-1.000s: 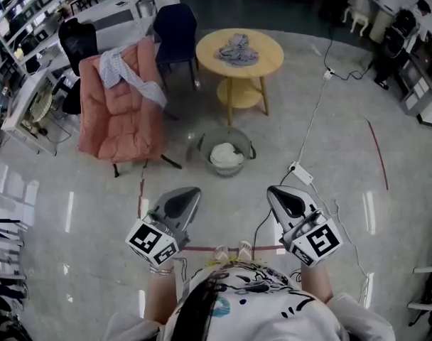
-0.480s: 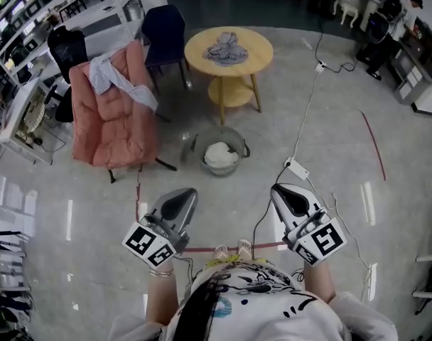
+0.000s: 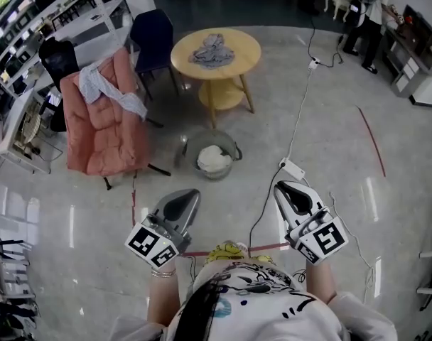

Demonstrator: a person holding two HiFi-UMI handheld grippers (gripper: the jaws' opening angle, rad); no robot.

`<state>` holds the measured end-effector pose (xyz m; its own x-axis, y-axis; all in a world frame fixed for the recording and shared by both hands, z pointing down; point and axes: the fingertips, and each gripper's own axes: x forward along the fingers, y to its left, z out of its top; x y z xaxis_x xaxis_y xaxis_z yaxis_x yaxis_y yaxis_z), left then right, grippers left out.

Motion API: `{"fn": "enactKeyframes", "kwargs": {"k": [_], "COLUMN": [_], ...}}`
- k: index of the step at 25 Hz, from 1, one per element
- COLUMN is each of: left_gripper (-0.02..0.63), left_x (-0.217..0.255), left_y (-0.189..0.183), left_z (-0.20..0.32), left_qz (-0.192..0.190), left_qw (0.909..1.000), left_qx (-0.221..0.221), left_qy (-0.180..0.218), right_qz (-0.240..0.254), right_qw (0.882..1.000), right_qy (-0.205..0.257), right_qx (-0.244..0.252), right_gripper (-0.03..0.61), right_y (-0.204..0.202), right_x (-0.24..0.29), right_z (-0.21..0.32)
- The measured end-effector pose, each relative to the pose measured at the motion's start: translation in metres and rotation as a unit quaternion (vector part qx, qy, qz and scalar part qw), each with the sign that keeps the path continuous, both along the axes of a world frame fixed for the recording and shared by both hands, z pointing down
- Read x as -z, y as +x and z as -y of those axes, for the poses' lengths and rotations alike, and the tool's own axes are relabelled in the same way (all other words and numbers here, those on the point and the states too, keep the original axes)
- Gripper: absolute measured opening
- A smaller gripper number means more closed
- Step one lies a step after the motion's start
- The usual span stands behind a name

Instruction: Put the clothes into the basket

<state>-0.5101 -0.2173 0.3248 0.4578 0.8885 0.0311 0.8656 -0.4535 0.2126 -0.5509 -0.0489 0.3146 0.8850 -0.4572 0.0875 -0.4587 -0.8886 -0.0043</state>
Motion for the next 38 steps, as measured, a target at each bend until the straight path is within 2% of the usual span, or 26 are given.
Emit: {"fn": "enactKeyframes", "kwargs": {"k": [4,8,11,19,38], "left_gripper": [0.014,0.014,0.014,0.014,0.014], "left_x": [-0.012,-0.014,-0.017,-0.010,-0.018], "left_y": [0.004,0.028,0.047,0.115,0.256], "left_z": [-0.016,-0.025,-0.037,-0.064,-0.071], "left_qz": [0.015,0.014,0.013,0.007,-0.003], "left_qw": [0.9997,0.9996,0.9992,0.9969,0.9938], "left_qx": [-0.010,-0.011,-0.030,-0.074,-0.108], "left_qy": [0.015,0.023,0.024,0.025,0.025], "right_qz": [0.018,0.021,0.015,0.020,0.014], "right_qw": [1.000,1.000,0.999,0.998,0.994], "right_qy": [0.007,0.008,0.010,0.009,-0.005], "right_qx": [-0.010,-0.020,-0.029,-0.054,-0.112], "right_gripper": [0.031,0.031,0.031,0.031,0.031], "right_y": [0.006,0.026,0.046,0.103,0.213], "right_x": [-0.013,-0.017,-0.015,-0.010,-0.007], "right_z": [-0.018,-0.033,-0.041,-0.053,-0.067]}}
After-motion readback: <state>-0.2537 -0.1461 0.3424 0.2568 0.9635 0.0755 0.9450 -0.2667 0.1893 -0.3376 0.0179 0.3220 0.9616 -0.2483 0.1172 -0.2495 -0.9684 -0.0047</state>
